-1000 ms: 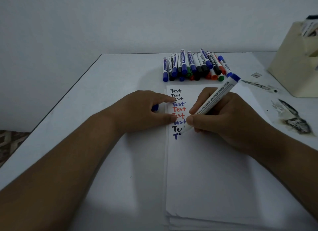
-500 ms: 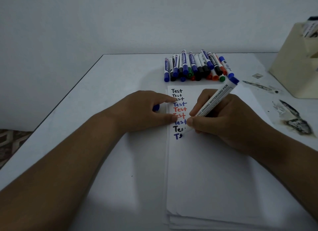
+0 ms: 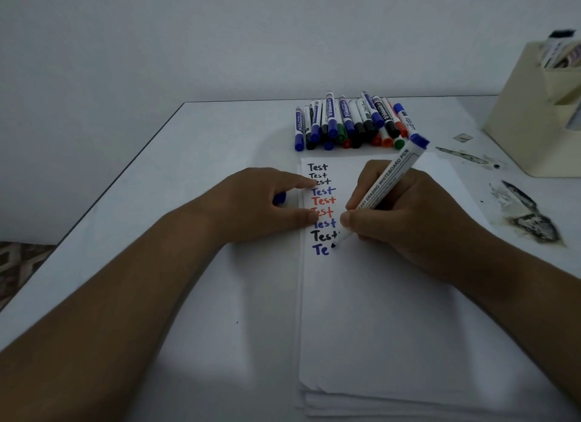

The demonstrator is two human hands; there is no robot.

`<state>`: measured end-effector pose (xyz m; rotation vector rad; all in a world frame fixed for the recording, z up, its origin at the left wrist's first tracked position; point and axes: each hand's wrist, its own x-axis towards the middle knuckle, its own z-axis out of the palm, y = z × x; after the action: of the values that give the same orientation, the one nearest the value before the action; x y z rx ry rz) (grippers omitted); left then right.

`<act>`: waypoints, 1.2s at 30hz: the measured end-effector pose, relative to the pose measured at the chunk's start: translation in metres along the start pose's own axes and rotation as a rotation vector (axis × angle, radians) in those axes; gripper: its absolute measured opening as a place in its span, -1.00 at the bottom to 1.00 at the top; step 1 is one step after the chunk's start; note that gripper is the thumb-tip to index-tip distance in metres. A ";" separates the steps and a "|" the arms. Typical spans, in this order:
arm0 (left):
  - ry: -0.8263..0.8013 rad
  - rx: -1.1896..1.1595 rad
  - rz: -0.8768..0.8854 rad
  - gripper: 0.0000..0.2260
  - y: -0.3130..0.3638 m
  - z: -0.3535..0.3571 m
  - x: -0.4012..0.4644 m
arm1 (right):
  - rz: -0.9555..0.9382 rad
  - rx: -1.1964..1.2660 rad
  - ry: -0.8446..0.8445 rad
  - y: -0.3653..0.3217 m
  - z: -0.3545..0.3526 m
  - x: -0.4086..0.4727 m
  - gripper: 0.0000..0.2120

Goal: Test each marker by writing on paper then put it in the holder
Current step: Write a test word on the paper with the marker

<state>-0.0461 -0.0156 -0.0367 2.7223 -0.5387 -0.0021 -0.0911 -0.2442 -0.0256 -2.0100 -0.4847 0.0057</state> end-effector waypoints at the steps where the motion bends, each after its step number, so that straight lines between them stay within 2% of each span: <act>1: -0.004 0.001 -0.001 -0.35 0.000 0.000 0.000 | 0.000 -0.006 -0.006 0.000 0.000 0.000 -0.81; 6: 0.000 -0.007 -0.010 -0.39 0.000 0.000 0.000 | 0.001 0.008 -0.021 0.000 -0.001 0.000 -0.83; 14: -0.008 -0.022 -0.008 -0.34 0.000 -0.001 0.000 | 0.017 -0.002 -0.031 0.000 0.000 0.000 -0.84; 21: -0.008 0.009 -0.002 -0.34 -0.003 0.001 0.001 | 0.035 0.046 0.054 0.003 -0.001 0.002 -0.81; 26: 0.005 0.089 0.046 -0.42 -0.008 0.002 0.004 | 0.048 0.042 0.056 0.004 -0.001 0.003 -0.79; 29: 0.051 0.131 0.040 -0.54 -0.014 0.004 0.006 | 0.053 0.040 0.058 0.004 -0.002 0.003 -0.80; 31: 0.051 0.181 0.013 -0.49 -0.016 0.004 0.005 | 0.059 0.052 0.059 0.004 -0.002 0.003 -0.80; 34: -0.048 0.290 -0.024 -0.23 -0.014 0.005 0.005 | 0.058 0.071 0.057 0.005 -0.002 0.003 -0.80; 36: -0.109 0.301 -0.054 -0.17 -0.010 0.005 0.003 | 0.046 0.084 0.062 0.005 -0.002 0.003 -0.79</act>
<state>-0.0403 -0.0095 -0.0453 3.0438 -0.5335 -0.0911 -0.0860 -0.2472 -0.0282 -1.9324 -0.3922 -0.0072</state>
